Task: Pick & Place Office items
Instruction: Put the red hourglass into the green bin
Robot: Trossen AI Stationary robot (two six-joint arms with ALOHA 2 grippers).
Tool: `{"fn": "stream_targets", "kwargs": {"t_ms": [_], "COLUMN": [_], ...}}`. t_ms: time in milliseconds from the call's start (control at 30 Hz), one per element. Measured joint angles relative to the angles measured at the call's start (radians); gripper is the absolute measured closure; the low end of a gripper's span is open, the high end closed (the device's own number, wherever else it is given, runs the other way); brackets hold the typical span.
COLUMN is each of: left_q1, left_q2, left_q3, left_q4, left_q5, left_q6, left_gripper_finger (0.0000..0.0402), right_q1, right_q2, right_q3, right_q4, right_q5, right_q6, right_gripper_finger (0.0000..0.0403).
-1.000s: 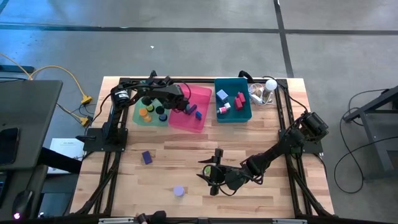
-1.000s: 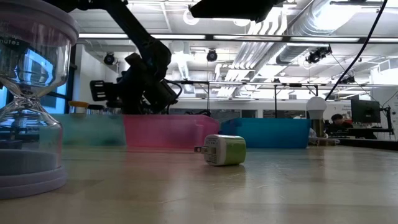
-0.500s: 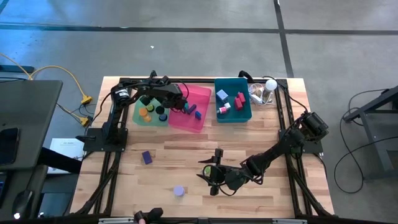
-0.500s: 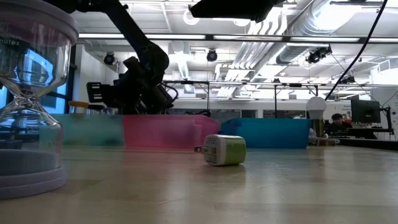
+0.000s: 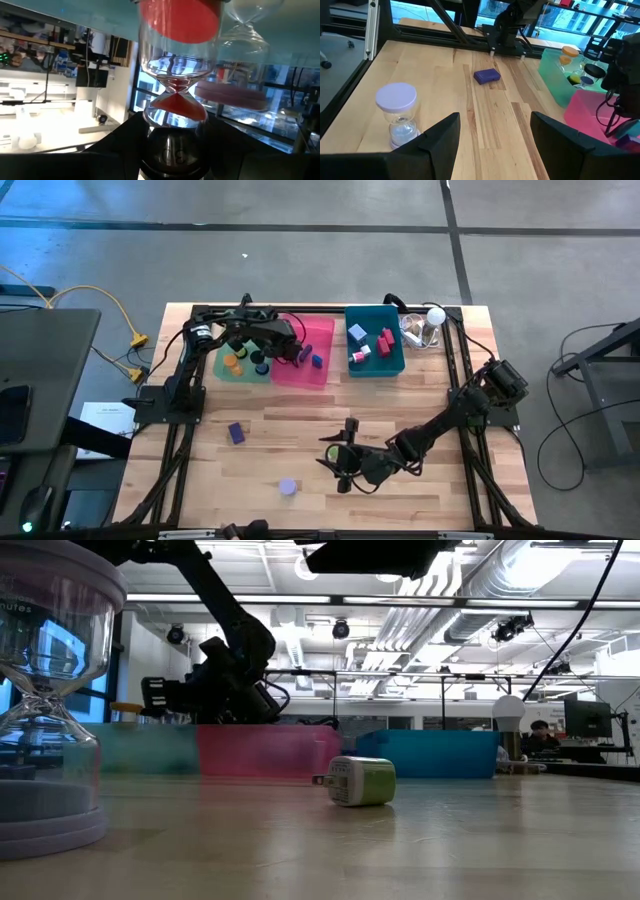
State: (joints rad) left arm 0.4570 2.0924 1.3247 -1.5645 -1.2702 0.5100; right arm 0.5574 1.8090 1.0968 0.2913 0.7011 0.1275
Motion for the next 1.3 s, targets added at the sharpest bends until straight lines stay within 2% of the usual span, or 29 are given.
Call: {"fn": "stream_targets", "kwargs": {"t_ms": [900,1067,1167,1300], "left_q1": [-0.015,-0.016,-0.015,-0.015], "left_q2": [-0.001,-0.001,-0.002,-0.004], "left_q3": [0.000,0.002,0.002,0.003], "left_q4": [-0.006,-0.012,-0.006,-0.005], "left_q5": [0.017,0.053,0.079,0.057], "left_q6": [-0.038,-0.115,-0.073,-0.008], "left_gripper_finger": [0.0236,0.0236,0.0236,0.0235], "right_q1": [-0.001,-0.001,-0.001,-0.001], "right_q2": [0.000,0.000,0.000,0.000], "right_q3": [0.000,0.000,0.000,0.000], "right_q4": [0.001,0.001,0.001,0.000], "right_q5": [-0.005,-0.005,-0.005,-0.005], "right_q6": [0.004,0.004,0.004,0.004], "right_gripper_finger": [0.0172,0.0172,0.0172,0.0172]}}
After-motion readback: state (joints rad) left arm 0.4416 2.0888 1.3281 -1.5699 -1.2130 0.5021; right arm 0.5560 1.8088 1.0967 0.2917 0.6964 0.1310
